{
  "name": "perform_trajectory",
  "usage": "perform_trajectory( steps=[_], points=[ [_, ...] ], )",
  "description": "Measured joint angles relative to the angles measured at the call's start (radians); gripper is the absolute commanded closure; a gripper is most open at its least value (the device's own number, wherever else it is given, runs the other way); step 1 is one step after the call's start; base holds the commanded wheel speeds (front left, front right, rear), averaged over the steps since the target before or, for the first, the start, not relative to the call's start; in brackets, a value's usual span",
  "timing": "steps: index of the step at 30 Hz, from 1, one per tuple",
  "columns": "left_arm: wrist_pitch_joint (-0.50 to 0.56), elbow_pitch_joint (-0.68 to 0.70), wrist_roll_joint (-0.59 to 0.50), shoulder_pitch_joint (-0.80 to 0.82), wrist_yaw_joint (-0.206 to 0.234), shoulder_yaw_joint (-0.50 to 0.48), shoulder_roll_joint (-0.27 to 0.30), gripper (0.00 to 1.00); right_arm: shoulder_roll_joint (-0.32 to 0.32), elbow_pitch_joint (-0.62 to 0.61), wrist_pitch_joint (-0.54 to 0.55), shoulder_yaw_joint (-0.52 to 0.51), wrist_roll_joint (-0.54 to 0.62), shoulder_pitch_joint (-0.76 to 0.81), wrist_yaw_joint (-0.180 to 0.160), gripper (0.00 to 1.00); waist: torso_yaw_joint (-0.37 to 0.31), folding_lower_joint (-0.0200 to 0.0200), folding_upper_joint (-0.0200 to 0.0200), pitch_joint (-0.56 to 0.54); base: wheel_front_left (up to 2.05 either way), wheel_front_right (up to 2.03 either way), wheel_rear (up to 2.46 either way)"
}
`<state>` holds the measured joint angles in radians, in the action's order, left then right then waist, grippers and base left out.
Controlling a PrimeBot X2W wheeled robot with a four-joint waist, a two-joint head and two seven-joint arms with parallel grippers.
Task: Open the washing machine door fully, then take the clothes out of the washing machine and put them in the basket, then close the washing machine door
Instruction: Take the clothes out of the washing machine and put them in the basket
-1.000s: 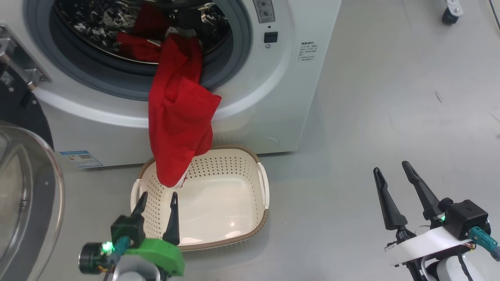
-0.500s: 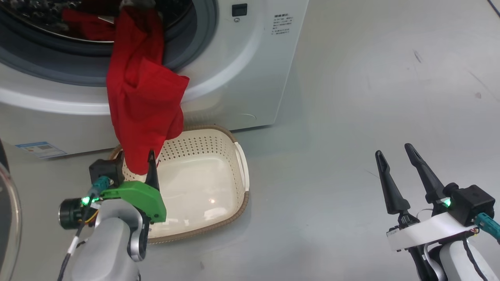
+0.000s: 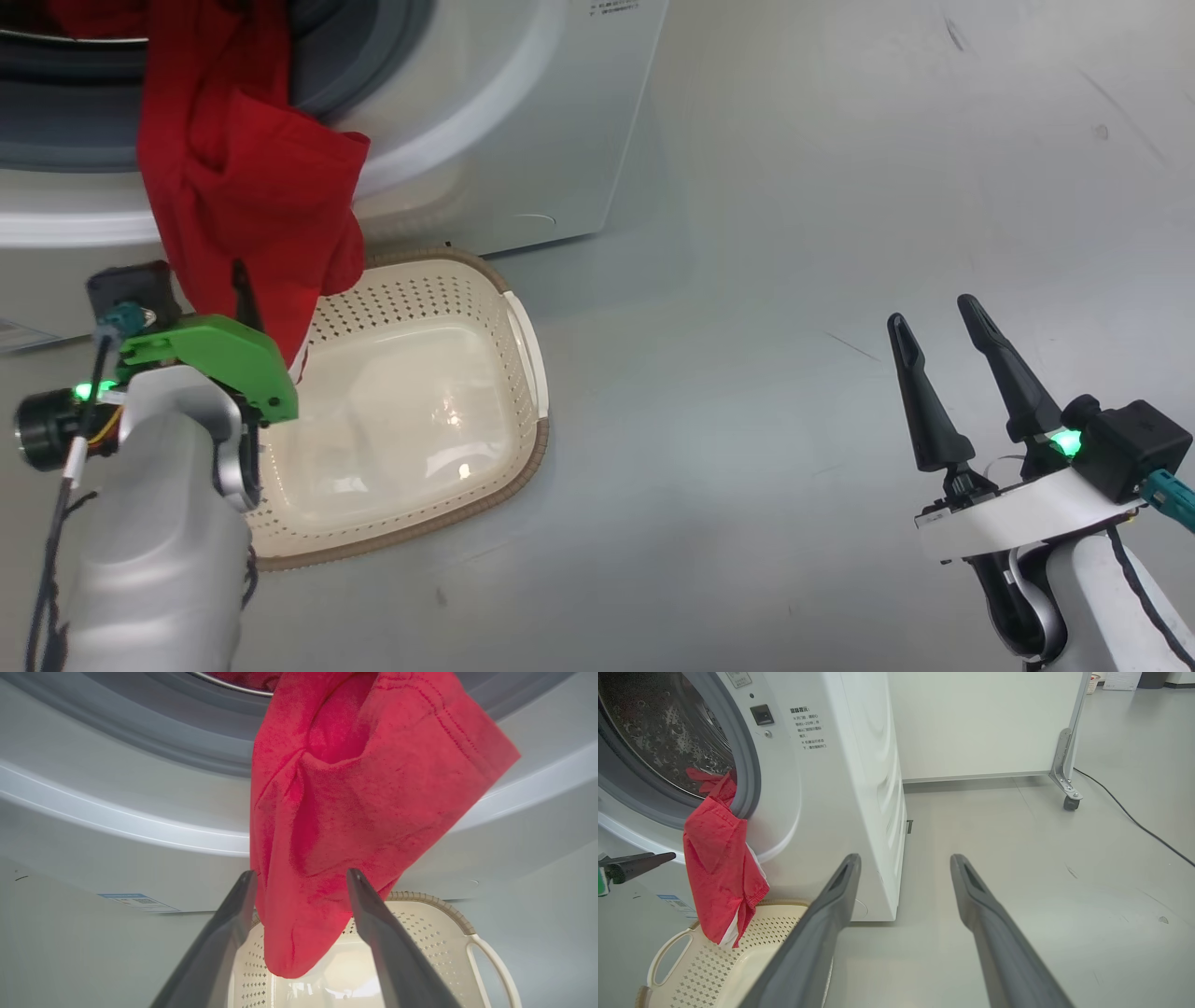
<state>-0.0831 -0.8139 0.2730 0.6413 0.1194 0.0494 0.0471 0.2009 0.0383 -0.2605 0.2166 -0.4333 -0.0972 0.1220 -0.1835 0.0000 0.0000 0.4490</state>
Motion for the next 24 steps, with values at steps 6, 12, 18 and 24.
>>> perform_trajectory(
  steps=[6, 12, 18, 24],
  points=[
    [0.009, -0.048, -0.067, 0.081, 0.000, -0.070, 0.040, 0.00, 0.009, -0.002, 0.000, 0.002, -0.018, -0.020, 0.000, 0.00, -0.030, 0.0000, 0.0000, 0.041, 0.00, 0.00, 0.00],
    [0.017, -0.079, -0.128, 0.161, 0.000, -0.116, 0.047, 0.00, 0.021, -0.006, 0.000, 0.000, -0.041, -0.042, 0.000, 0.00, -0.052, 0.0000, 0.0000, 0.084, 0.00, 0.00, 0.00],
    [0.010, -0.116, -0.180, 0.199, 0.000, -0.184, 0.061, 0.00, 0.024, -0.007, 0.000, 0.000, -0.051, -0.063, 0.000, 0.00, -0.066, 0.0001, 0.0000, 0.120, 0.00, 0.00, 0.00],
    [-0.007, -0.142, -0.209, 0.210, 0.000, -0.215, 0.043, 1.00, 0.029, -0.006, 0.000, -0.005, -0.059, -0.070, 0.000, 0.00, -0.069, 0.0001, 0.0000, 0.129, 0.00, 0.00, 0.00]
  ],
)
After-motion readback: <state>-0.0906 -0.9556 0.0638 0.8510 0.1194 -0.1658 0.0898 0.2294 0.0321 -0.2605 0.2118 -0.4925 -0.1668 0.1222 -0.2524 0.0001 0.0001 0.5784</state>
